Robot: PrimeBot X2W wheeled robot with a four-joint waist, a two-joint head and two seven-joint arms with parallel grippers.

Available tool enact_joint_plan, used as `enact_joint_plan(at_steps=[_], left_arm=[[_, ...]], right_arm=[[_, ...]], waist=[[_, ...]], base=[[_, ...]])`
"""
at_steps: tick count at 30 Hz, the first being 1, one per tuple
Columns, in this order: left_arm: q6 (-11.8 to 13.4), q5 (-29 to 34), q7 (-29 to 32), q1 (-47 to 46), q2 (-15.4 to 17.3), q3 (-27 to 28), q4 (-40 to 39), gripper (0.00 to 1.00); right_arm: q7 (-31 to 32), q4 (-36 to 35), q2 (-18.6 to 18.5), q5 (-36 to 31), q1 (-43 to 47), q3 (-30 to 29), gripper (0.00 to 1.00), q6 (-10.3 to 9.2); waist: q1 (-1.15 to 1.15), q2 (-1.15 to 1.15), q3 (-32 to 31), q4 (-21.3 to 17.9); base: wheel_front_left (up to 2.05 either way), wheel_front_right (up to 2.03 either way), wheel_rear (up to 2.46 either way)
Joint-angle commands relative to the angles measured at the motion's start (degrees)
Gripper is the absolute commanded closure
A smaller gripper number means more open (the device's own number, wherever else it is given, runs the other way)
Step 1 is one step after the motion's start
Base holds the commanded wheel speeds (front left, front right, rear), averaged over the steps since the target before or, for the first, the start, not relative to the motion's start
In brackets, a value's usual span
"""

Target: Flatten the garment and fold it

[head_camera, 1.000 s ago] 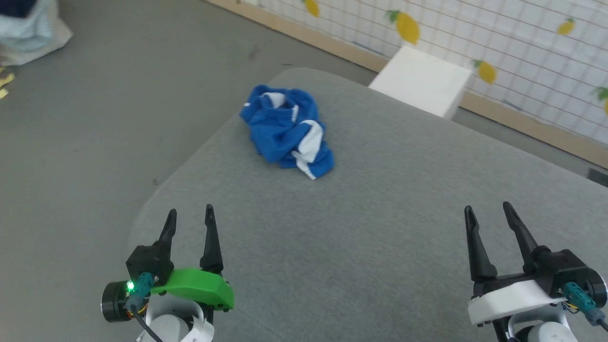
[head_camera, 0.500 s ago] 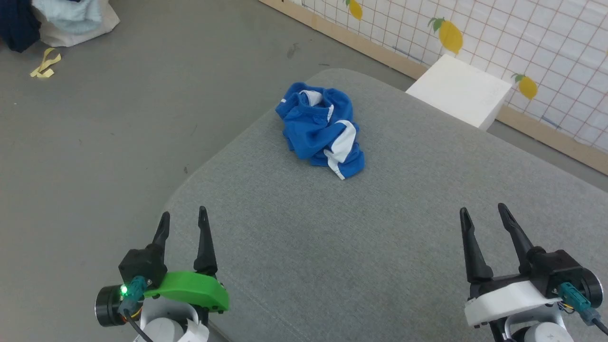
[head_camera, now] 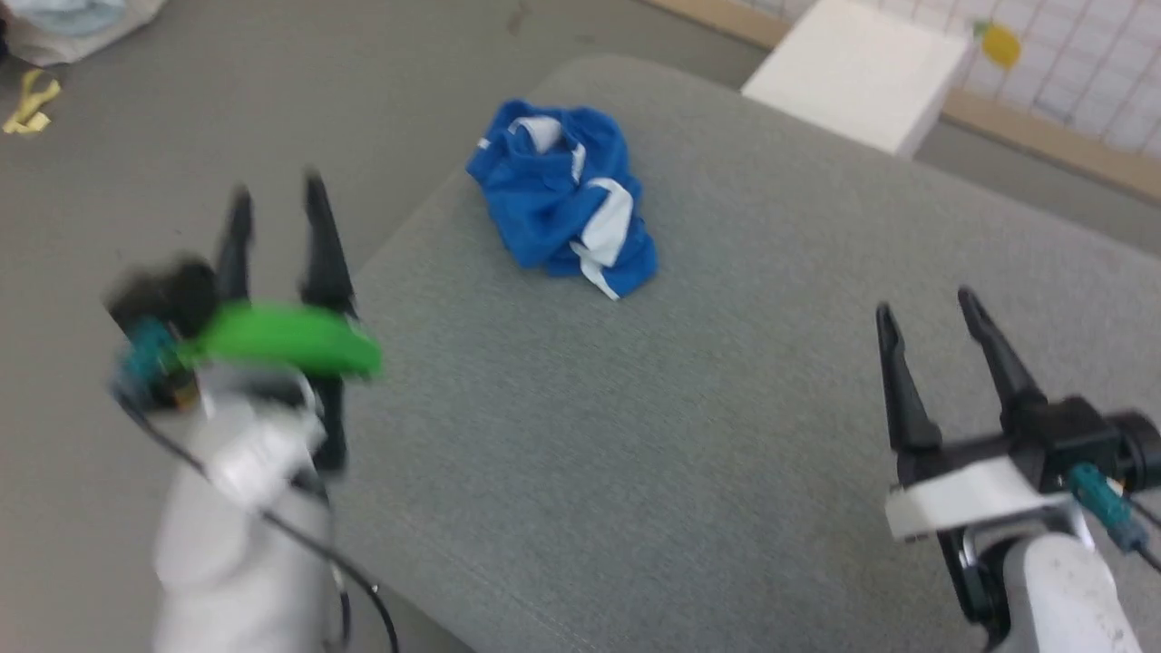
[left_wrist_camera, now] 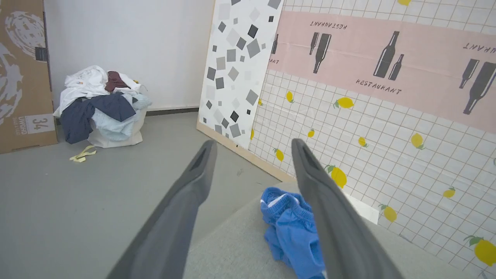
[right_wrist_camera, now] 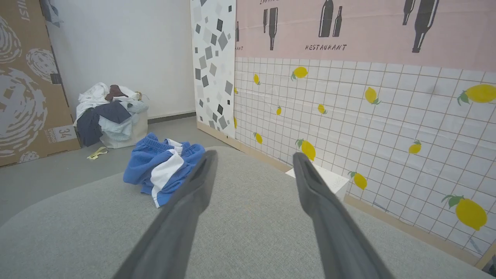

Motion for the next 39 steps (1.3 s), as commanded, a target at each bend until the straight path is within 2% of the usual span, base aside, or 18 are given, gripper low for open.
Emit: enact_joint_plan(at_steps=[1,4,8,13,16,22,28,31,33,34,35,37,39], left_arm=[[-0.7,-1.8,1.6,-4.5,0.9,1.1,1.7,0.00],[-1.2,-4.4,5.9,-12.7,3.4,3.0,5.4,0.00],[-1.5,-5.6,14.8,-22.4,9.3,4.3,11.6,0.00],[-1.6,-10.1,27.3,-29.8,13.6,6.8,17.5,0.00],[-0.6,-12.0,34.7,-31.7,16.0,7.9,20.0,0.00],[4.9,-15.7,49.6,-31.9,19.0,10.6,22.7,0.00],[11.0,-15.2,62.3,-27.0,21.2,9.8,22.8,0.00],[13.1,-15.3,67.2,-24.2,21.3,9.4,21.1,0.00],[13.5,-15.7,70.4,-22.2,20.9,8.9,19.1,0.00],[13.6,-15.9,70.9,-21.2,20.8,8.9,17.5,0.71],[13.3,-15.8,70.7,-20.5,20.9,8.8,16.1,1.00],[12.2,-14.8,68.2,-19.1,21.8,8.5,12.7,1.00],[11.0,-12.8,62.7,-18.5,23.0,8.3,9.5,1.00]], right_arm=[[0.4,-0.9,0.0,-0.8,-2.0,0.3,0.00,-0.09],[0.6,-2.1,0.0,-1.4,-4.5,0.4,0.00,-0.09],[0.5,-3.2,0.0,-1.7,-7.3,1.0,0.00,-0.09],[-0.4,-4.3,0.0,-1.1,-10.2,1.2,0.00,-0.09],[-0.9,-4.4,0.0,-0.5,-11.3,1.5,0.00,-0.09],[-1.7,-4.5,0.0,0.6,-12.9,1.5,0.00,-0.09],[-2.0,-4.1,0.0,1.2,-12.8,1.4,0.00,-0.09],[-2.1,-3.8,0.0,1.4,-12.5,1.4,0.00,-0.09],[-2.1,-3.6,0.0,1.4,-12.2,1.3,0.00,-0.09],[-2.2,-3.5,0.0,1.5,-12.1,1.2,0.00,-0.09],[-2.2,-3.4,0.0,1.6,-12.1,1.2,0.00,-0.09],[-2.2,-3.4,0.0,1.8,-12.0,1.2,0.00,-0.09],[-2.2,-3.1,0.0,2.0,-11.8,1.2,0.00,-0.09]], waist=[[0.00,0.00,8.9,-7.1],[0.00,0.00,13.6,-10.9],[0.00,0.00,19.3,-16.7],[0.00,0.00,24.7,-22.5],[0.00,0.00,26.8,-25.2],[0.00,0.00,30.0,-28.6],[0.00,0.00,30.2,-29.8],[0.00,0.00,29.7,-29.9],[0.00,0.00,29.1,-29.8],[0.00,0.00,28.7,-29.8],[0.00,0.00,28.3,-29.7],[0.00,0.00,27.2,-29.7],[0.00,0.00,25.7,-29.6]], base=[[0.00,0.00,0.00],[0.00,0.00,0.00],[0.00,0.00,0.00],[0.00,0.00,0.00],[0.00,0.00,0.00],[0.00,0.00,0.00],[0.00,0.00,0.00],[0.00,0.00,0.00],[0.00,0.00,0.00],[0.00,0.00,0.00],[0.00,0.00,0.00],[0.00,0.00,0.00],[0.00,0.00,0.00]])
